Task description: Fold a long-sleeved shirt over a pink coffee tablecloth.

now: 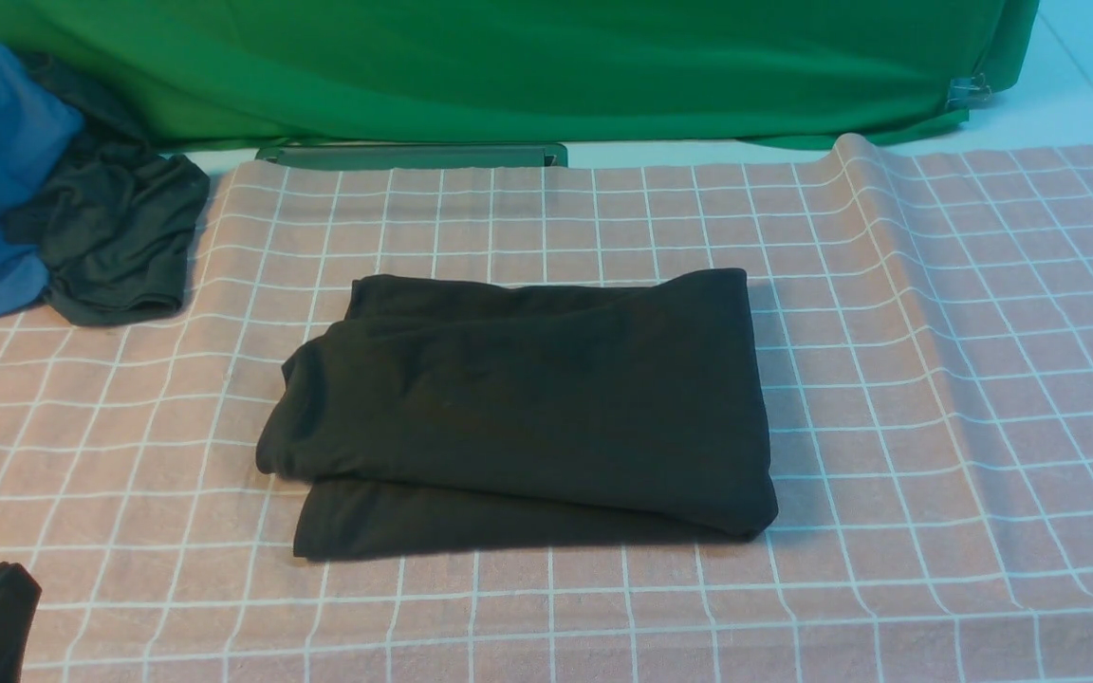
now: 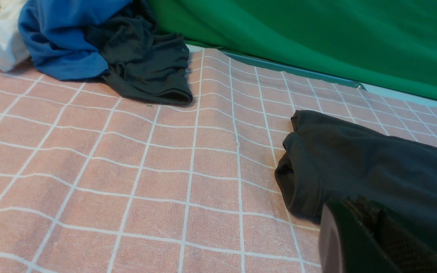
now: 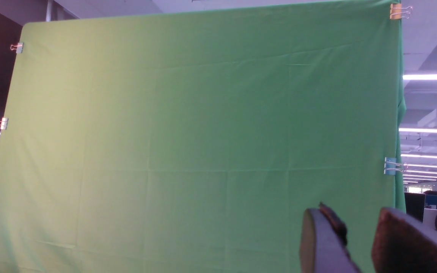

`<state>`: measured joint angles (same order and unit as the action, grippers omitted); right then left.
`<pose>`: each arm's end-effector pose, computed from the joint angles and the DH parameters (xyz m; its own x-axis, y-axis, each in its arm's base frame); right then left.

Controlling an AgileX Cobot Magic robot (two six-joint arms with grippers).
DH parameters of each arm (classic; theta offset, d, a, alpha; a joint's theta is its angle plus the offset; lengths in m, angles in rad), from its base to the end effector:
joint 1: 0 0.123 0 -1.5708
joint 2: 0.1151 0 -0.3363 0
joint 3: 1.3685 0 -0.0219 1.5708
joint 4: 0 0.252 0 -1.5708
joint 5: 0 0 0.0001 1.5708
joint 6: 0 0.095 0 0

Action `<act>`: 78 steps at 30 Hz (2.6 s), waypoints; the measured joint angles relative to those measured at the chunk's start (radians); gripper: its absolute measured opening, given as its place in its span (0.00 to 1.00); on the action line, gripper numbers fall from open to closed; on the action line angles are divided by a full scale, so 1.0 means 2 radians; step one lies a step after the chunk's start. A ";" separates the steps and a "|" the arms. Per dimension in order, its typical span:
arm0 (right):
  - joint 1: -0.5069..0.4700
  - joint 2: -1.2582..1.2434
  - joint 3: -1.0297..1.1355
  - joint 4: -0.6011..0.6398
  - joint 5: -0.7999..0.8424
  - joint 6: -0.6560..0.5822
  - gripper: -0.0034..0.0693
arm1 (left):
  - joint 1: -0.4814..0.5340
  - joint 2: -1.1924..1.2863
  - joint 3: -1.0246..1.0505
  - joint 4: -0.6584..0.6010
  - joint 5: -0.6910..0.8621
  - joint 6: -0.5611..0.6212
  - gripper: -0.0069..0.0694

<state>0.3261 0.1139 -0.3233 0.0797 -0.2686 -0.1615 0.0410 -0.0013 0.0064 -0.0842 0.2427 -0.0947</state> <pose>-0.0113 -0.0059 0.3447 0.5305 0.0902 -0.8428 -0.2594 0.9639 -0.0602 0.0091 -0.0016 0.1885 -0.1528 -0.1819 -0.9714 -0.0486 0.9831 -0.1765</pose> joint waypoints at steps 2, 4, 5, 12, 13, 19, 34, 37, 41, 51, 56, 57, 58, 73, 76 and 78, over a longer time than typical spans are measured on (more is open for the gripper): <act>0.000 0.000 0.000 0.000 0.001 0.000 0.39 | 0.000 0.000 0.000 0.000 0.000 0.000 0.11; 0.000 0.000 0.000 0.000 0.001 0.000 0.39 | 0.000 0.000 0.000 0.000 0.000 0.000 0.11; 0.000 0.000 0.000 0.000 0.001 0.000 0.39 | 0.000 0.000 0.000 0.000 0.000 0.000 0.11; 0.000 -0.001 0.000 0.000 0.005 -0.004 0.39 | 0.000 0.000 0.000 0.000 0.000 0.000 0.11; -0.002 -0.010 0.000 0.000 0.021 -0.017 0.39 | 0.000 0.000 0.000 0.000 0.000 0.000 0.11; -0.083 -0.035 0.006 0.000 0.205 -0.063 0.39 | 0.000 0.000 0.000 0.000 0.000 0.001 0.11; -0.170 -0.056 0.166 0.000 0.263 -0.091 0.39 | 0.000 0.000 0.000 0.001 0.000 0.002 0.11; -0.170 -0.057 0.166 0.000 0.264 -0.072 0.39 | 0.000 0.000 0.000 0.003 0.000 0.002 0.11; -0.170 -0.057 0.166 0.000 0.265 -0.052 0.39 | 0.000 0.000 0.000 0.004 0.000 0.002 0.11; -0.170 -0.057 0.166 0.000 0.265 -0.048 0.39 | 0.000 0.000 0.000 0.009 0.000 0.002 0.11; -0.170 -0.057 0.166 0.000 0.265 -0.048 0.39 | 0.000 0.000 0.000 0.009 0.000 0.002 0.11; -0.170 -0.057 0.166 0.000 0.265 -0.048 0.39 | 0.000 0.000 0.000 0.009 0.000 0.002 0.11; -0.170 -0.057 0.166 0.000 0.265 -0.048 0.39 | 0.000 0.000 0.000 0.009 0.000 0.002 0.11; -0.170 -0.057 0.166 0.000 0.265 -0.048 0.39 | 0.000 0.000 0.000 0.009 0.000 0.002 0.11; -0.170 -0.057 0.166 0.000 0.265 -0.048 0.39 | 0.000 0.000 0.000 0.009 0.000 0.002 0.11; -0.170 -0.057 0.166 0.000 0.265 -0.048 0.39 | 0.000 0.000 0.000 0.009 0.000 0.002 0.11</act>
<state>-0.0141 -0.0005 0.0077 0.0797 0.2618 -0.2580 0.0410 -0.0020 0.0067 -0.0655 0.2435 -0.0908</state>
